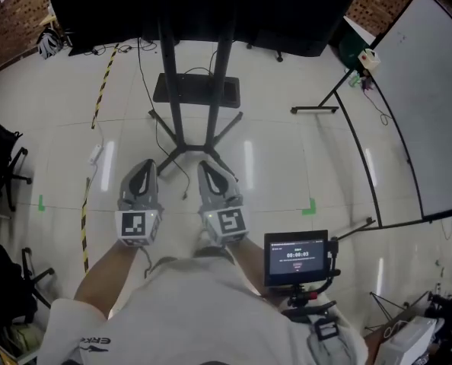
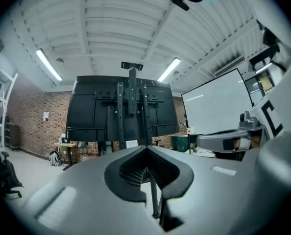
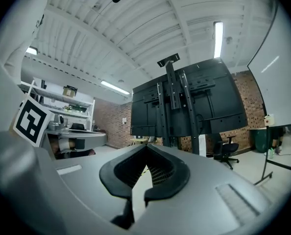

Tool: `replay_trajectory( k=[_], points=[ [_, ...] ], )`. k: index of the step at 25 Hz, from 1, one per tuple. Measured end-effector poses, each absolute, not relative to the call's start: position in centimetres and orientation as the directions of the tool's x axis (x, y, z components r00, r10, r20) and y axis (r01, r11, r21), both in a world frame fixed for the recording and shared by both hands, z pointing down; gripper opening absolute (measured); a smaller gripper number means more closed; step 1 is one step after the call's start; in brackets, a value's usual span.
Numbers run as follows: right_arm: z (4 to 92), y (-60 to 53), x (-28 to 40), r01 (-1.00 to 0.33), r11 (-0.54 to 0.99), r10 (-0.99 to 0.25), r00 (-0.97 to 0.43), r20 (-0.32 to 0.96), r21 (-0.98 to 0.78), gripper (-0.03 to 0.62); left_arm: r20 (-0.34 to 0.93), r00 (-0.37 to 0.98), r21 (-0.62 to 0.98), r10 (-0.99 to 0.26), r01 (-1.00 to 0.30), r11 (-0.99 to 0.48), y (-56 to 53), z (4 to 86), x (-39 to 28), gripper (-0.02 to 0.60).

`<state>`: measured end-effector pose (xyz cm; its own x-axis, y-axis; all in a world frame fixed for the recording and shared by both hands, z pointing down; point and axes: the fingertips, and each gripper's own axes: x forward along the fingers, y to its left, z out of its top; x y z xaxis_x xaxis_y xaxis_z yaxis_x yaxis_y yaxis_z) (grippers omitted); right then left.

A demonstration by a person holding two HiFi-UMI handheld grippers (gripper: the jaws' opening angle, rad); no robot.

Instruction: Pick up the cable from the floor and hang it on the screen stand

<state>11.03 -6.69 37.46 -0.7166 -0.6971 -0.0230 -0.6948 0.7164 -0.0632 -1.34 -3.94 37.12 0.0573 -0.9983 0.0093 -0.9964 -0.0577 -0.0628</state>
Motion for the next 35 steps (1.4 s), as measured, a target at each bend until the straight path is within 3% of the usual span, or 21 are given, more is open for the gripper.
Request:
replay_trajectory(
  k=[12, 19, 35],
  points=[
    [37.6, -12.8, 9.1, -0.640, 0.761, -0.646, -0.763, -0.030, -0.102, 0.014, 0.007, 0.002, -0.076, -1.000, -0.997, -0.003, -9.6, 37.0, -2.3, 0.002],
    [38.4, -15.1, 7.0, -0.667, 0.744, -0.667, -0.745, 0.009, -0.036, 0.014, -0.005, 0.034, -0.036, -0.999, -0.999, -0.033, -12.5, 37.3, -4.4, 0.002],
    [40.6, -21.1, -3.0, -0.736, 0.677, -0.734, -0.673, 0.089, 0.016, 0.014, 0.038, 0.119, 0.008, -0.992, -0.993, -0.119, -19.2, 40.7, -16.0, 0.002]
  ],
)
